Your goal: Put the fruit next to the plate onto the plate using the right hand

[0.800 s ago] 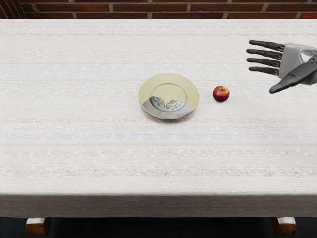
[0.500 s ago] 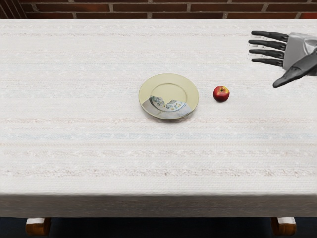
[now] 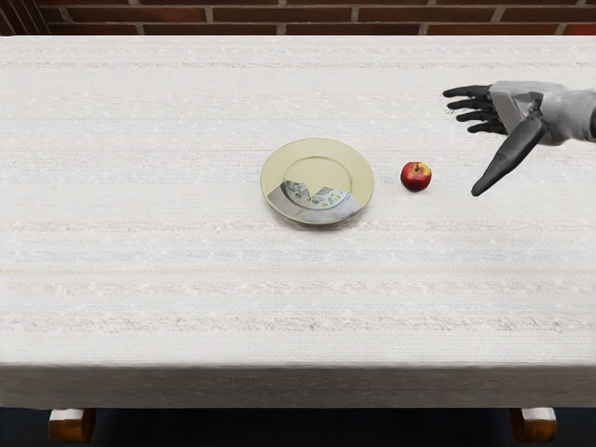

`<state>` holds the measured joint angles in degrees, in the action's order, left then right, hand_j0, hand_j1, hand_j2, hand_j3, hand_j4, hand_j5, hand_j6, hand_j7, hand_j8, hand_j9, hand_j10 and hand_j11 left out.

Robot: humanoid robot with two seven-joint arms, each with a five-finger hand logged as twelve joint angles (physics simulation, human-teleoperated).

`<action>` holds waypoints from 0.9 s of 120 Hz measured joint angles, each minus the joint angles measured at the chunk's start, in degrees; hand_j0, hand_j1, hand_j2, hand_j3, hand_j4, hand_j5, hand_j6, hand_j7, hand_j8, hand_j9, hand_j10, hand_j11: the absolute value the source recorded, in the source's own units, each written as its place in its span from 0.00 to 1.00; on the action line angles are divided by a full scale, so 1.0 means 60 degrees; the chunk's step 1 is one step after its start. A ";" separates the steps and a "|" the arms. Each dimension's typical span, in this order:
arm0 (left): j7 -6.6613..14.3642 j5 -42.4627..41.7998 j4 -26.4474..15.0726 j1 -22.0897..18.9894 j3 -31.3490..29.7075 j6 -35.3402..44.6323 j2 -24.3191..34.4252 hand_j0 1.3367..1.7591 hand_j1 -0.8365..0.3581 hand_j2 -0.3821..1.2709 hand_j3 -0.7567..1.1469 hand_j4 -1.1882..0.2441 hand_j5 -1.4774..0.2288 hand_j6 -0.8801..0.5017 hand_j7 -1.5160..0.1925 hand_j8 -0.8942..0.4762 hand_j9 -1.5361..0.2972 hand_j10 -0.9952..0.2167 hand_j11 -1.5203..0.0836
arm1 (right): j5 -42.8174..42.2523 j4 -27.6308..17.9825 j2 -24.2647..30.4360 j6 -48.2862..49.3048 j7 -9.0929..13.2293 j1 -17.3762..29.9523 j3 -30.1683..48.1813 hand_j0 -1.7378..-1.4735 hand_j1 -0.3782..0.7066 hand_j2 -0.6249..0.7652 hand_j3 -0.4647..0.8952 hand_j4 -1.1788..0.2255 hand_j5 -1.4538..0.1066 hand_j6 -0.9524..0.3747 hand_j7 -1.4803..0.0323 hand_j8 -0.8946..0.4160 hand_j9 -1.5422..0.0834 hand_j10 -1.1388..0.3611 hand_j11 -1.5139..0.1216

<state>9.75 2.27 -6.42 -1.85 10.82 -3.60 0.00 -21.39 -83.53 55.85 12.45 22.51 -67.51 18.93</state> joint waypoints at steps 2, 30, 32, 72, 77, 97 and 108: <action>0.0000 0.0000 0.0000 0.0000 0.0000 0.0000 0.0000 0.76 0.75 0.26 0.40 0.66 0.68 0.46 0.70 0.47 0.67 0.62 0.75 | -0.0105 -0.0006 -0.0071 -0.0192 0.0060 -0.0016 -0.0036 0.30 0.07 0.44 0.34 0.81 0.90 0.69 0.95 0.65 0.92 0.73 0.90; 0.0000 0.0000 0.0000 0.0000 0.0000 0.0000 0.0000 0.76 0.75 0.26 0.40 0.66 0.68 0.46 0.70 0.47 0.67 0.62 0.75 | -0.1186 0.0048 -0.1412 -0.3082 0.0869 -0.1090 -0.1965 0.30 0.07 0.44 0.34 0.81 0.90 0.69 0.95 0.65 0.92 0.73 0.89; 0.0000 0.0001 0.0000 0.0000 0.0000 0.0000 0.0000 0.76 0.75 0.26 0.40 0.66 0.68 0.46 0.70 0.47 0.67 0.62 0.75 | -0.1210 0.0084 -0.1552 -0.3294 0.0927 -0.1220 -0.2193 0.30 0.07 0.44 0.34 0.81 0.90 0.69 0.95 0.65 0.92 0.73 0.89; 0.0000 0.0002 0.0000 0.0000 -0.0001 0.0000 0.0000 0.76 0.75 0.26 0.40 0.66 0.68 0.46 0.70 0.47 0.67 0.62 0.75 | -0.1254 0.1169 -0.3827 -0.5463 0.1983 -0.2544 -0.4732 0.30 0.07 0.44 0.34 0.81 0.90 0.69 0.94 0.65 0.92 0.73 0.89; 0.0000 0.0002 0.0000 0.0000 -0.0001 0.0000 0.0000 0.76 0.75 0.26 0.40 0.66 0.68 0.46 0.70 0.47 0.67 0.62 0.75 | -0.1243 0.1362 -0.4172 -0.5640 0.2015 -0.2588 -0.4918 0.30 0.07 0.44 0.34 0.81 0.90 0.69 0.94 0.65 0.92 0.73 0.89; 0.0001 -0.0003 0.0000 0.0000 -0.0001 0.0000 0.0000 0.76 0.75 0.26 0.40 0.66 0.68 0.46 0.70 0.47 0.67 0.62 0.75 | -0.1194 0.1941 -0.5147 -0.6026 0.2068 -0.2622 -0.5265 0.30 0.07 0.44 0.34 0.81 0.90 0.69 0.94 0.65 0.92 0.73 0.89; 0.0001 -0.0003 0.0000 0.0000 -0.0001 0.0000 0.0000 0.76 0.75 0.26 0.40 0.66 0.68 0.46 0.70 0.47 0.67 0.62 0.75 | -0.1178 0.2090 -0.5414 -0.6316 0.2076 -0.2584 -0.5327 0.30 0.07 0.44 0.34 0.81 0.90 0.68 0.94 0.65 0.92 0.73 0.89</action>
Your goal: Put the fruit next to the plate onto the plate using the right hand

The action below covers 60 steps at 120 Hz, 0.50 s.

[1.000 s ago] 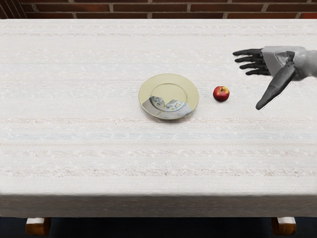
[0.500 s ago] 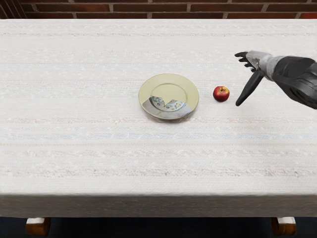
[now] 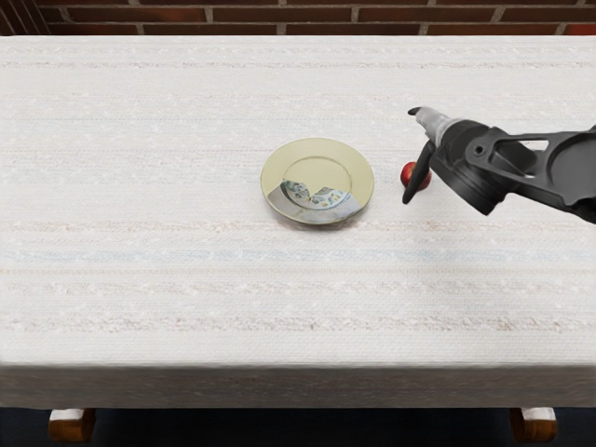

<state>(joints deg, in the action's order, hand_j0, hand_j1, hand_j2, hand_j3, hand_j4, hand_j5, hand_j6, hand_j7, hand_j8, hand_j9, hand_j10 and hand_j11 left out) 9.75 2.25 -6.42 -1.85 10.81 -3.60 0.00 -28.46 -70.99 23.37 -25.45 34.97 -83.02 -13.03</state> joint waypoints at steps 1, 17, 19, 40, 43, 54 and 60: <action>0.0000 0.0000 0.0000 0.0000 0.0000 0.0000 0.0000 0.76 0.75 0.26 0.40 0.66 0.68 0.46 0.70 0.47 0.67 0.62 0.75 | 0.0000 0.0022 -0.0022 -0.0019 0.0000 0.0004 -0.0017 0.30 0.07 0.44 0.34 0.81 0.90 0.68 0.94 0.65 0.92 0.73 0.89; 0.0000 0.0000 0.0000 0.0000 0.0000 0.0000 0.0000 0.76 0.75 0.26 0.40 0.66 0.68 0.46 0.70 0.47 0.67 0.62 0.75 | -0.0005 0.0574 -0.0497 -0.0180 0.0004 0.0041 -0.0477 0.30 0.08 0.44 0.34 0.80 0.89 0.68 0.94 0.64 0.91 0.73 0.89; 0.0000 0.0001 0.0000 0.0000 0.0000 0.0000 0.0000 0.76 0.75 0.26 0.40 0.66 0.68 0.46 0.70 0.47 0.67 0.62 0.75 | -0.0005 0.0637 -0.0542 -0.0190 0.0004 0.0047 -0.0527 0.30 0.08 0.44 0.34 0.80 0.89 0.68 0.94 0.64 0.91 0.72 0.89; 0.0000 0.0003 0.0000 0.0000 0.0000 0.0000 0.0000 0.76 0.75 0.26 0.40 0.66 0.68 0.46 0.70 0.47 0.67 0.62 0.75 | -0.0052 0.1388 -0.1083 -0.0242 0.0005 0.0296 -0.0800 0.30 0.11 0.44 0.34 0.79 0.87 0.66 0.92 0.63 0.89 0.71 0.87; 0.0000 0.0004 0.0000 0.0000 0.0000 0.0000 0.0000 0.76 0.75 0.26 0.40 0.66 0.68 0.46 0.70 0.47 0.67 0.62 0.75 | -0.0057 0.1514 -0.1185 -0.0244 0.0005 0.0337 -0.0817 0.30 0.11 0.44 0.34 0.78 0.87 0.66 0.91 0.62 0.89 0.71 0.86; 0.0000 0.0005 0.0000 0.0000 0.0000 0.0000 0.0000 0.76 0.75 0.26 0.40 0.66 0.68 0.46 0.70 0.47 0.67 0.62 0.75 | -0.0075 0.1880 -0.1416 -0.0250 0.0005 0.0479 -0.0860 0.30 0.14 0.44 0.34 0.76 0.84 0.64 0.89 0.60 0.86 0.69 0.84; 0.0000 0.0004 0.0000 0.0000 0.0000 0.0000 0.0000 0.76 0.75 0.26 0.40 0.66 0.68 0.46 0.70 0.47 0.67 0.62 0.75 | -0.0080 0.1982 -0.1479 -0.0249 0.0005 0.0527 -0.0871 0.30 0.17 0.43 0.34 0.75 0.83 0.62 0.87 0.58 0.85 0.67 0.83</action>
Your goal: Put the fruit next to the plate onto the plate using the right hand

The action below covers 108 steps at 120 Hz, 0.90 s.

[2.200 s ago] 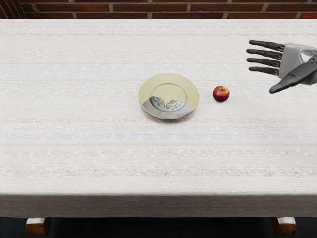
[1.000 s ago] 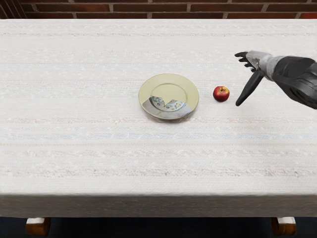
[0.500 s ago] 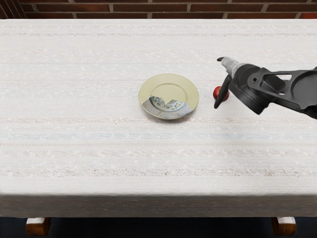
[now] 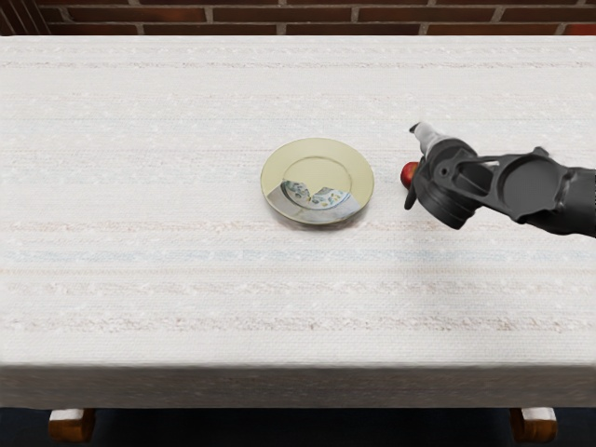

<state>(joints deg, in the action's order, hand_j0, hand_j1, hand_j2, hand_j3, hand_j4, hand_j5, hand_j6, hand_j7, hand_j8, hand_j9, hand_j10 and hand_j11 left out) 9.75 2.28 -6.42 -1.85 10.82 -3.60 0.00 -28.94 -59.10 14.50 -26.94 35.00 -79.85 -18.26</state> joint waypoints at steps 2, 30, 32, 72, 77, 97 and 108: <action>0.0000 -0.0001 0.0000 0.0000 0.0000 0.0000 0.0000 0.76 0.75 0.26 0.40 0.66 0.68 0.46 0.70 0.47 0.67 0.62 0.75 | -0.0001 0.0027 -0.0015 0.0001 0.0000 0.0016 -0.0003 0.30 0.17 0.43 0.34 0.74 0.82 0.61 0.86 0.58 0.84 0.67 0.82; 0.0000 0.0000 0.0000 0.0000 0.0000 0.0000 0.0000 0.76 0.75 0.26 0.40 0.66 0.68 0.46 0.70 0.47 0.67 0.62 0.75 | -0.0007 0.0296 -0.0088 -0.0021 0.0000 0.0162 -0.0012 0.30 0.30 0.42 0.34 0.66 0.73 0.53 0.77 0.49 0.75 0.60 0.73; 0.0000 0.0000 0.0000 0.0000 0.0000 0.0000 0.0000 0.76 0.75 0.26 0.40 0.66 0.68 0.46 0.70 0.47 0.67 0.62 0.75 | -0.0007 0.0325 -0.0092 -0.0030 0.0000 0.0176 -0.0011 0.30 0.30 0.41 0.34 0.66 0.72 0.53 0.76 0.49 0.75 0.59 0.73; 0.0000 0.0001 0.0000 0.0000 0.0000 0.0000 0.0000 0.76 0.75 0.26 0.40 0.66 0.68 0.46 0.70 0.47 0.67 0.62 0.75 | -0.0036 0.1349 -0.0744 -0.0207 0.0000 0.0555 -0.0200 0.30 0.37 0.41 0.34 0.61 0.67 0.48 0.71 0.44 0.70 0.55 0.68; 0.0000 0.0001 0.0000 0.0000 0.0000 0.0000 0.0000 0.76 0.75 0.26 0.40 0.66 0.68 0.46 0.70 0.47 0.67 0.62 0.75 | -0.0037 0.1413 -0.0769 -0.0209 0.0000 0.0592 -0.0209 0.30 0.38 0.41 0.34 0.61 0.67 0.48 0.71 0.44 0.69 0.55 0.67; 0.0000 -0.0001 0.0000 0.0000 0.0000 0.0000 0.0000 0.76 0.75 0.26 0.40 0.66 0.68 0.46 0.70 0.47 0.67 0.62 0.75 | -0.0039 0.1558 -0.0849 -0.0202 0.0000 0.0653 -0.0259 0.30 0.40 0.40 0.34 0.60 0.65 0.46 0.69 0.43 0.68 0.53 0.66; 0.0000 0.0000 0.0000 0.0000 0.0000 0.0000 0.0000 0.76 0.75 0.26 0.40 0.66 0.68 0.46 0.70 0.47 0.67 0.62 0.75 | -0.0038 0.1597 -0.0898 -0.0191 0.0000 0.0659 -0.0264 0.30 0.41 0.40 0.34 0.59 0.64 0.45 0.68 0.42 0.67 0.53 0.65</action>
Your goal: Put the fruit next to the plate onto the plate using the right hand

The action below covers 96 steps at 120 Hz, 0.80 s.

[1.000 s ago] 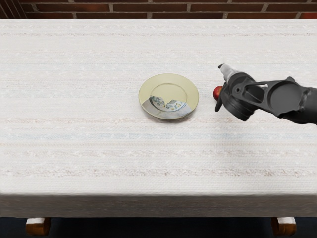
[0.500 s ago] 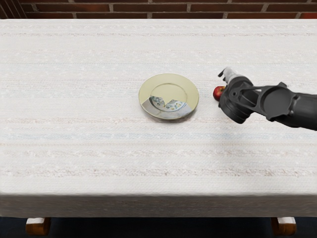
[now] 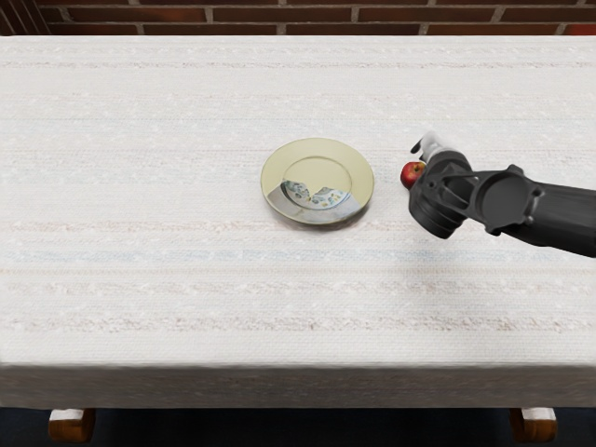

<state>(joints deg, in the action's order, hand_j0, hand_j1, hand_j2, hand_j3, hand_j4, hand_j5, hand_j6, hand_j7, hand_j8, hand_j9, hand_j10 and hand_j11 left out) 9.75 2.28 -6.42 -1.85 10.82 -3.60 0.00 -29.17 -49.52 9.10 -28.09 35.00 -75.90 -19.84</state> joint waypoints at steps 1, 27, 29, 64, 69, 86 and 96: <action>0.0000 0.0000 0.0000 0.0000 0.0000 0.0000 0.0000 0.76 0.75 0.26 0.40 0.66 0.68 0.46 0.70 0.47 0.67 0.62 0.75 | 0.0001 0.0005 -0.0003 0.0001 0.0000 0.0000 0.0000 0.30 0.41 0.40 0.34 0.59 0.64 0.45 0.68 0.41 0.67 0.53 0.65; 0.0000 0.0000 0.0000 0.0000 0.0000 0.0000 0.0000 0.76 0.75 0.26 0.40 0.66 0.68 0.46 0.70 0.47 0.67 0.62 0.75 | 0.0022 0.0316 -0.0199 0.0042 0.0000 -0.0003 0.0019 0.30 0.43 0.40 0.34 0.58 0.62 0.44 0.66 0.40 0.65 0.51 0.63; 0.0000 0.0000 0.0000 0.0000 0.0000 0.0000 0.0000 0.76 0.75 0.26 0.40 0.66 0.68 0.46 0.70 0.47 0.67 0.62 0.75 | 0.0023 0.0349 -0.0227 0.0046 0.0000 -0.0002 0.0021 0.30 0.44 0.40 0.34 0.58 0.62 0.44 0.66 0.40 0.65 0.51 0.63; 0.0000 0.0000 0.0000 0.0000 0.0000 0.0000 0.0000 0.76 0.75 0.26 0.40 0.66 0.68 0.46 0.70 0.47 0.67 0.62 0.75 | 0.0043 0.0896 -0.0542 0.0090 0.0000 0.0166 0.0044 0.30 0.45 0.40 0.34 0.56 0.61 0.42 0.65 0.39 0.64 0.50 0.62; 0.0000 0.0000 0.0000 0.0000 0.0000 0.0000 0.0000 0.76 0.75 0.26 0.40 0.66 0.68 0.46 0.70 0.47 0.67 0.62 0.75 | 0.0044 0.0911 -0.0549 0.0092 0.0000 0.0185 0.0052 0.30 0.46 0.39 0.34 0.56 0.60 0.42 0.64 0.38 0.63 0.50 0.61; 0.0000 -0.0001 0.0000 0.0000 0.0000 0.0000 0.0000 0.76 0.75 0.26 0.40 0.66 0.68 0.46 0.70 0.47 0.67 0.62 0.75 | 0.0051 0.0933 -0.0561 0.0098 0.0000 0.0229 0.0072 0.30 0.51 0.39 0.34 0.52 0.56 0.38 0.60 0.34 0.60 0.46 0.57; 0.0000 0.0000 0.0000 0.0000 0.0000 0.0000 0.0000 0.76 0.75 0.26 0.40 0.66 0.68 0.46 0.70 0.47 0.67 0.62 0.75 | 0.0057 0.0932 -0.0563 0.0105 0.0000 0.0237 0.0079 0.30 0.55 0.39 0.34 0.50 0.53 0.36 0.57 0.32 0.57 0.44 0.54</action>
<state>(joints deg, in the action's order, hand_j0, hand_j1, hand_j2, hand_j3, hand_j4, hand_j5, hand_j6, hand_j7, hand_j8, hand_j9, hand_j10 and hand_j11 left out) 9.75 2.28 -6.42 -1.85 10.82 -3.60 0.00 -28.83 -43.93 5.72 -27.46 35.00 -74.48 -19.37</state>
